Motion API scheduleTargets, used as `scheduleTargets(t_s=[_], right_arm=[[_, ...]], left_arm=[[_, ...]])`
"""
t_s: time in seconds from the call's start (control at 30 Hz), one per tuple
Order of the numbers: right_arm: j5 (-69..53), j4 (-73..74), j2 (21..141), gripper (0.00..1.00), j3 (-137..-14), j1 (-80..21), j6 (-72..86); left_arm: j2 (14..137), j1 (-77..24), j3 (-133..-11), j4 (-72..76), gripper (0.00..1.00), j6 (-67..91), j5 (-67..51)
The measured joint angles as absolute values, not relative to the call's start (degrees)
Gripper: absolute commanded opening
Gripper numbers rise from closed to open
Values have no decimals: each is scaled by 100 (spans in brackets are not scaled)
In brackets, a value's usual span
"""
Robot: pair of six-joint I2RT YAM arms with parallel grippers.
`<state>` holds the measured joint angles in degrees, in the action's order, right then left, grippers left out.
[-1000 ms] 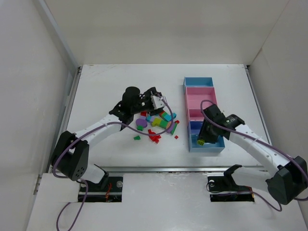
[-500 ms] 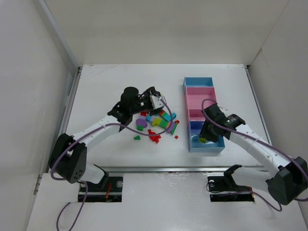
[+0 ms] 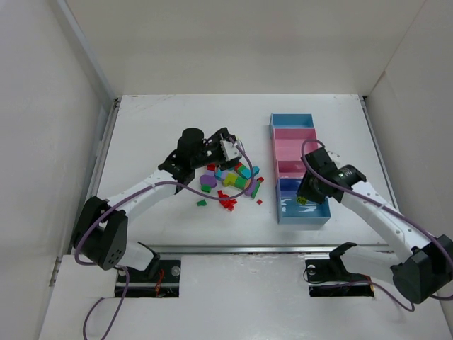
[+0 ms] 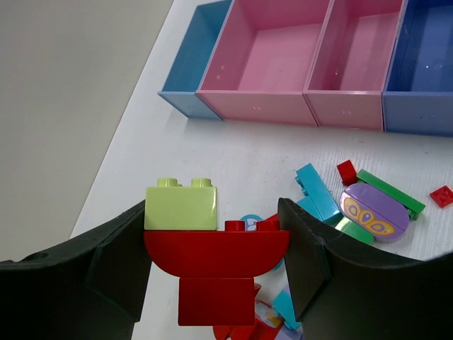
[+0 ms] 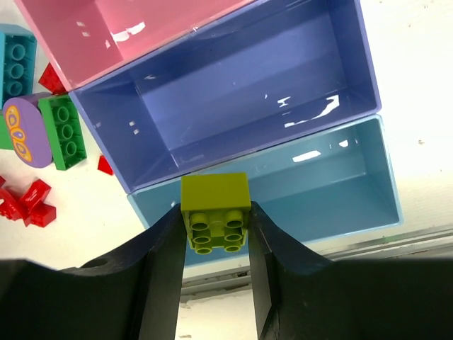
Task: Sort the legos into containers by color
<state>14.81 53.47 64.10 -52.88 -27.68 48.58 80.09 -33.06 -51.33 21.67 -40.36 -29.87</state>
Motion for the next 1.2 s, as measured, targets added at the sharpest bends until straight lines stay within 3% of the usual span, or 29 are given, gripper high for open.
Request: scheduleTargets(t_s=[0.37,0.67,0.73,0.77,0.83,0.87,1.0,1.2], right_arm=[[1387,4875,6670,0,-5835,-2427,4261],[1118,4950,6359,0,-5247,-2276,4403],[1035,5019,6184,13,-5111,-2279,4510],[1002,5061,6121,34,-5057,-2283,4556],[939,5129,6038,45,-4947,-2292,4648],[908,5144,6029,58,-4899,-2294,4676],[836,5251,6034,73,-4829,-2324,4762],[858,5387,6034,83,-5028,-2438,4536]], left_arm=[[8009,-3306,-5133,2167,0,-3988,-2978],[8009,-3301,-5133,2167,0,-3972,-2971],[8009,-3299,-5133,2169,0,-3970,-2969],[8009,-3299,-5133,2169,0,-3970,-2971],[8009,-3299,-5133,2171,0,-3968,-2978],[8009,-3299,-5133,2171,0,-3968,-2982],[8009,-3299,-5100,2206,0,-3957,-3006],[8009,-3299,-5100,2226,0,-4069,-3188]])
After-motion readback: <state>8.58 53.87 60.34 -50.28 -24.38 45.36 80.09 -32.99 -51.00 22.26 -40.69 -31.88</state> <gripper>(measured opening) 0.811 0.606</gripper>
